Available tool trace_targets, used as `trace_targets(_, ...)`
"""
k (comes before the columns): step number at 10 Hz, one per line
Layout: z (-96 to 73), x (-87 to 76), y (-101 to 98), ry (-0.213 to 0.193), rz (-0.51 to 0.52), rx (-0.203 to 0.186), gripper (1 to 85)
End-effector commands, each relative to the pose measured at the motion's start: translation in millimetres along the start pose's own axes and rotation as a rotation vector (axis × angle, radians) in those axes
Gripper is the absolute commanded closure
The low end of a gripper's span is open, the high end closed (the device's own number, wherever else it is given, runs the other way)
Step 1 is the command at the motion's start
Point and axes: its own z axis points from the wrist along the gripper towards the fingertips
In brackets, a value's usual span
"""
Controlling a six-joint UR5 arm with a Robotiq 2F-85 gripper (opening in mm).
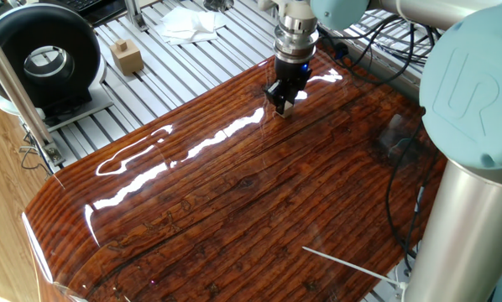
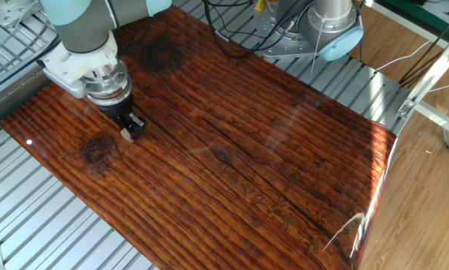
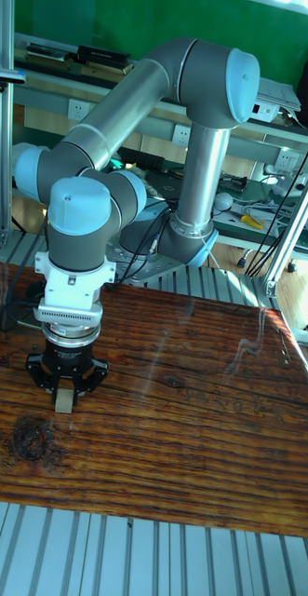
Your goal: Hold a small block with the gripper and sweep it from left to right on the table
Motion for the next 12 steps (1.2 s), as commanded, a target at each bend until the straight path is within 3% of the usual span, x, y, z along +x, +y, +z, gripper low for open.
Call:
trace_targets(1, -0.1, -1.7, 4.6, -0.005, 0.015, -0.008, 84.7)
trace_targets(12, -0.2, -2.1, 4.3, -0.001, 0.02, 0.003, 84.7)
